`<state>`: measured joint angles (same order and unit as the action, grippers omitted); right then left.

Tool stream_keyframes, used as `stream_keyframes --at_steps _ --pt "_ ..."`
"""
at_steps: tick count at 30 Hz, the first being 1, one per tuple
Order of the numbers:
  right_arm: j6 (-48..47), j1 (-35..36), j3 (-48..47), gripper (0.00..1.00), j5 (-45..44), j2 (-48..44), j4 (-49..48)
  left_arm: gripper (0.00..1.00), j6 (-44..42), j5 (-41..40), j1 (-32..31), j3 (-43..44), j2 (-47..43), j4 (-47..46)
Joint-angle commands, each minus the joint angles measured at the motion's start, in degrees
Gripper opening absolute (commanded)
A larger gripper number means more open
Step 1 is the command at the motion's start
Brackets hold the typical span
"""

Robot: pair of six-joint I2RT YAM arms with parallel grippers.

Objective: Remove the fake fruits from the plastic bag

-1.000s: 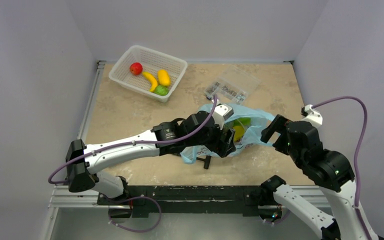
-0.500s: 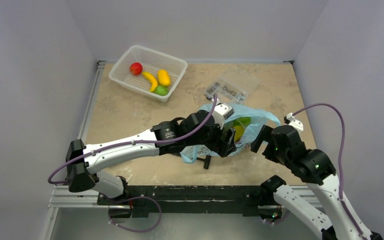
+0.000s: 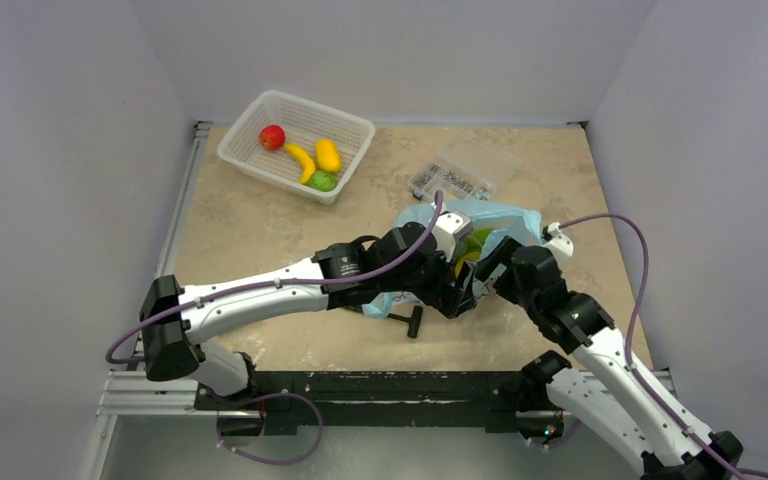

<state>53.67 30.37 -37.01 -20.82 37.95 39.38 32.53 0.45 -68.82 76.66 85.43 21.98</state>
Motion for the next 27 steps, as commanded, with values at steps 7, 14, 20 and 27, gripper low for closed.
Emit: stream_keyframes --at_steps 7,14,20,27 --pt "-5.5 0.1 11.0 0.90 -2.2 -12.3 -25.6 0.83 0.5 -1.9 0.0 1.5 0.6 -0.7" --pt "-5.9 0.0 10.9 0.72 -7.8 -6.5 -25.5 0.82 1.0 -1.5 0.0 1.5 1.5 -0.4" --pt "-10.4 0.1 7.4 0.00 -2.0 -7.0 -19.9 0.84 3.0 -1.3 0.0 1.4 2.7 -1.5" --pt "-5.1 0.1 -6.1 0.00 5.7 -3.8 10.5 0.82 4.1 -0.9 2.4 3.6 5.8 -2.0"
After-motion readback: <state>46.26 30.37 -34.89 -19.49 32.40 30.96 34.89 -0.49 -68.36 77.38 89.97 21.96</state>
